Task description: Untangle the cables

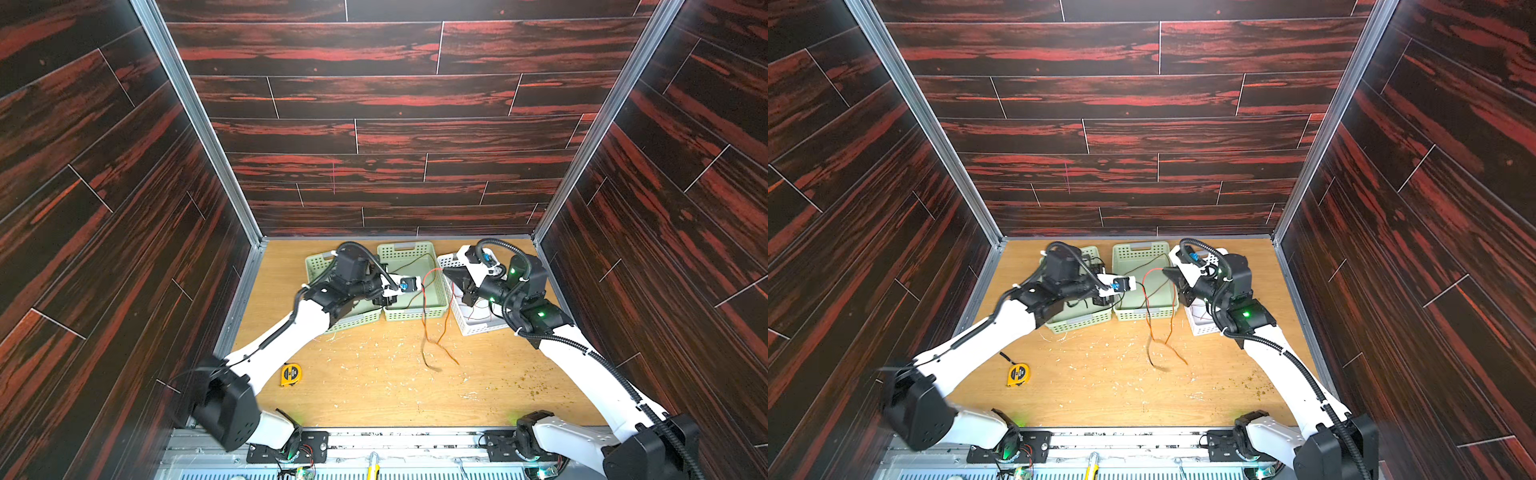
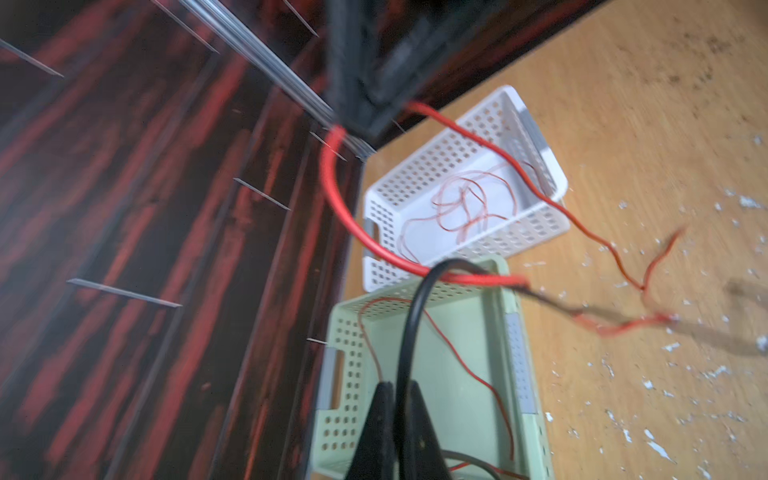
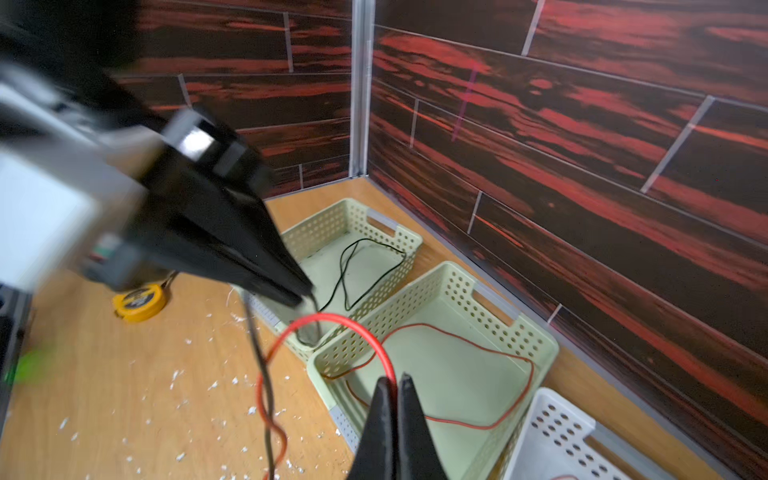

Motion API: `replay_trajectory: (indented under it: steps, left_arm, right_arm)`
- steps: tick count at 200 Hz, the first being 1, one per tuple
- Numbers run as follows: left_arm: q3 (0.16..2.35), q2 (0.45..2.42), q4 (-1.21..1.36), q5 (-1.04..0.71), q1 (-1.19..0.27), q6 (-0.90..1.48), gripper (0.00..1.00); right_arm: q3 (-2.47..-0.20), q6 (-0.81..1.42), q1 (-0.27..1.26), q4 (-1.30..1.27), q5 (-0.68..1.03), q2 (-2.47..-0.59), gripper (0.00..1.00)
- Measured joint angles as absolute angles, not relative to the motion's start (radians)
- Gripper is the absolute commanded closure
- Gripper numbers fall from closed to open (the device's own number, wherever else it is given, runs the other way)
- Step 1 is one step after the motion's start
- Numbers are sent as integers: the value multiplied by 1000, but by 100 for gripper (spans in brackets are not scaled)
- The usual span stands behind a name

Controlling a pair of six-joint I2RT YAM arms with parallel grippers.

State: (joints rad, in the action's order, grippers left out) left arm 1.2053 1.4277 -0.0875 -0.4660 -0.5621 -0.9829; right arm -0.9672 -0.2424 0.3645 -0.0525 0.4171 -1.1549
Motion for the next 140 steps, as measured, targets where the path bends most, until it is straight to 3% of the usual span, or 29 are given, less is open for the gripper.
replay_trajectory:
  steps: [80, 140]
  left_arm:
    - [1205, 1299, -76, -310, -548, -776, 100]
    - [1205, 1234, 39, -216, -413, -589, 100]
  right_arm:
    - [-837, -132, 289, -104, 341, -1058, 100]
    - [-763, -83, 216, -108, 313, -960, 100]
